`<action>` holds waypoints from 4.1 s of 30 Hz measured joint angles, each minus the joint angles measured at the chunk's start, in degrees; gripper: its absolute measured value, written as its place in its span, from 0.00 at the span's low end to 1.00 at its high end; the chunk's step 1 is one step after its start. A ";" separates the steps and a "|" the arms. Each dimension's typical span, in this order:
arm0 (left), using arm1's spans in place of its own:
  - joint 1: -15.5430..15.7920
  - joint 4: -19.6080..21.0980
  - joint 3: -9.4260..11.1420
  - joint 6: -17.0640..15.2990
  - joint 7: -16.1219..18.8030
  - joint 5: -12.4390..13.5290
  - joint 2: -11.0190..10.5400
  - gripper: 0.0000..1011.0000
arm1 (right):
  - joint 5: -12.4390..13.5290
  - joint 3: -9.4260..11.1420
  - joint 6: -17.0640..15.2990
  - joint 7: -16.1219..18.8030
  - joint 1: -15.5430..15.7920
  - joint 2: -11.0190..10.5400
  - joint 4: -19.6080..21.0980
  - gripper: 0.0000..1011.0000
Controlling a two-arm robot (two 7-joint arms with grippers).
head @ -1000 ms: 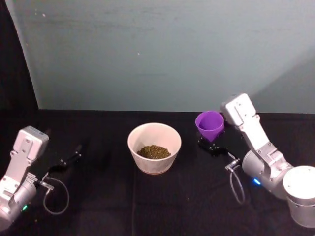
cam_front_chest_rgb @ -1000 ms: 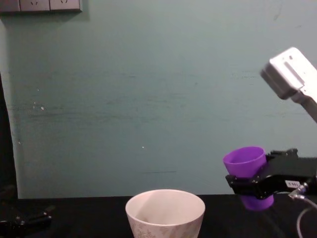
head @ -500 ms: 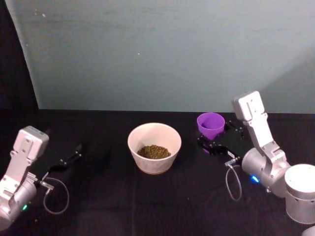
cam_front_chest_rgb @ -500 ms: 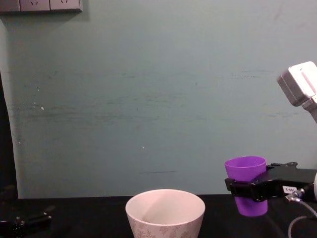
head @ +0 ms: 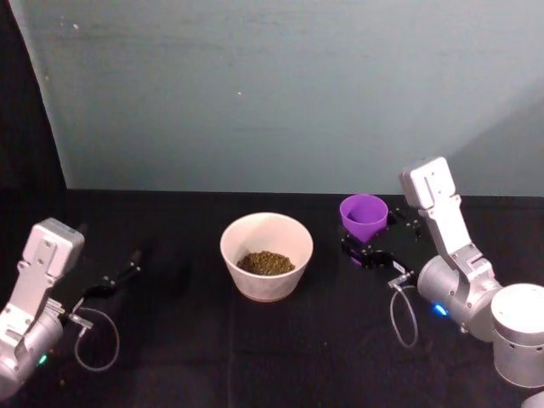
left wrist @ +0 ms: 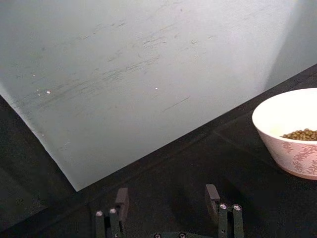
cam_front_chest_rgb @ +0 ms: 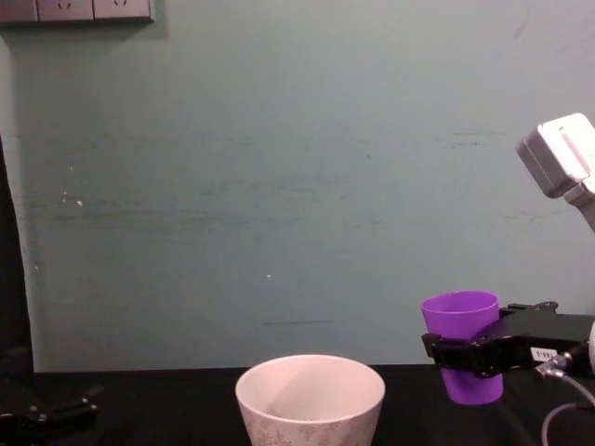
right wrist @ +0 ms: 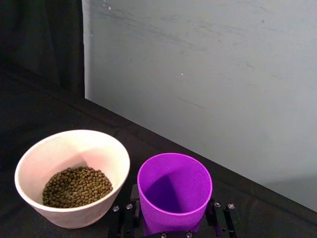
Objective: Pick up the cup and pour the mung beans from the cup into the bowl.
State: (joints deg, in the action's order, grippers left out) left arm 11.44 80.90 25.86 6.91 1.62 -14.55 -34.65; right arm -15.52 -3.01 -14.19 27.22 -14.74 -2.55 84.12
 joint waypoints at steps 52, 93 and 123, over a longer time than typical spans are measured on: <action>0.00 0.00 0.00 0.00 0.00 0.00 0.00 1.00 | 14.27 -1.20 20.75 -0.68 -8.80 -0.85 -27.47 0.83; -0.01 0.00 0.00 0.00 0.00 0.00 0.00 1.00 | 17.25 1.47 22.60 -16.65 -3.53 -3.74 -16.96 0.99; 0.00 0.00 0.00 0.00 0.00 0.00 0.00 1.00 | 16.34 0.65 21.64 -18.30 -3.88 -4.26 -19.67 0.99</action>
State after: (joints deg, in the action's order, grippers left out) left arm 11.43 80.90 25.86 6.91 1.62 -14.55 -34.65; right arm 0.82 -2.37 7.45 8.92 -18.62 -6.81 64.45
